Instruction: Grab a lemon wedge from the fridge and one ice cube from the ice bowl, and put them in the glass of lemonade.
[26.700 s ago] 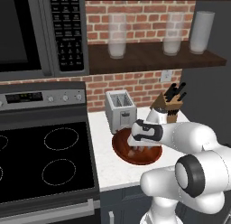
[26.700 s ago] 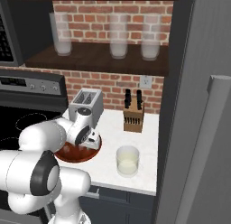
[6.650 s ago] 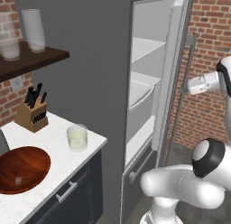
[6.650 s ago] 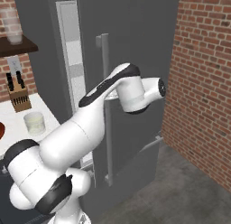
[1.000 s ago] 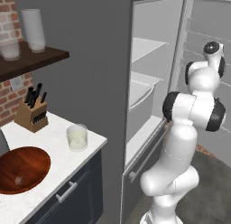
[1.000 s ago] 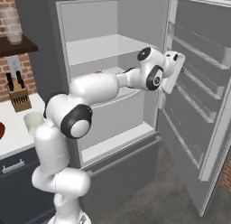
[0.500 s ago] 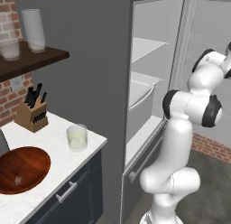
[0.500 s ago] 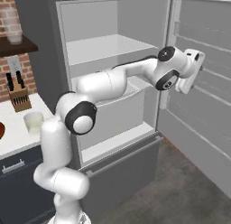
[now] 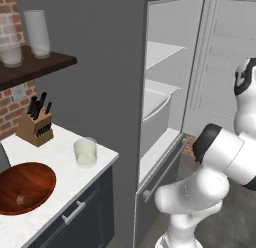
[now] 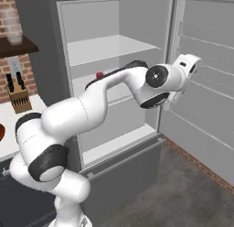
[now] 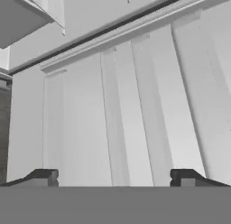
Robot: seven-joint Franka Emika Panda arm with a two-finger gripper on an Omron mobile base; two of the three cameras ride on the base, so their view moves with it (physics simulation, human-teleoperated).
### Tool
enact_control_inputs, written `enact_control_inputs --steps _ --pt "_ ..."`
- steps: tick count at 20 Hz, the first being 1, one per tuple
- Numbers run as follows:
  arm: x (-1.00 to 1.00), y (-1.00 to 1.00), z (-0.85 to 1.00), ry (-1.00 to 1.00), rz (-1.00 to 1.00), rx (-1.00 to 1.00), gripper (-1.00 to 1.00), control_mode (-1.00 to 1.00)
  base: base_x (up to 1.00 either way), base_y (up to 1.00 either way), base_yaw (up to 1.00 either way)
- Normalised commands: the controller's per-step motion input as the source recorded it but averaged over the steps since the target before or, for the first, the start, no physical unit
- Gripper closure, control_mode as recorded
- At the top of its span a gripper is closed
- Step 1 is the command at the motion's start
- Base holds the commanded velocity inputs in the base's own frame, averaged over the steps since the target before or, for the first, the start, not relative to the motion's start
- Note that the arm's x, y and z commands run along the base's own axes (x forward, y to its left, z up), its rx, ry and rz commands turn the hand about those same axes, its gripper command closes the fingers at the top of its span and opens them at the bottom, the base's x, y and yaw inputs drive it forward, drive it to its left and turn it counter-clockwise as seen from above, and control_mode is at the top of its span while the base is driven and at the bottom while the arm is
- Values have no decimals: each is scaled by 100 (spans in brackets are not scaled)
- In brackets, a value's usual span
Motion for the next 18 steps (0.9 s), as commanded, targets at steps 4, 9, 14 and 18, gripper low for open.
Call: enact_control_inputs --steps 4,9,14,18 --pt "-59 100 10 -27 -8 0 -100 -100 0 0 0" --pt "-41 100 23 -7 -31 1 -100 -100 0 0 0" --pt "-17 95 78 30 -39 0 -100 -100 0 0 0" --pt "0 6 32 36 -1 7 -100 -100 0 0 0"
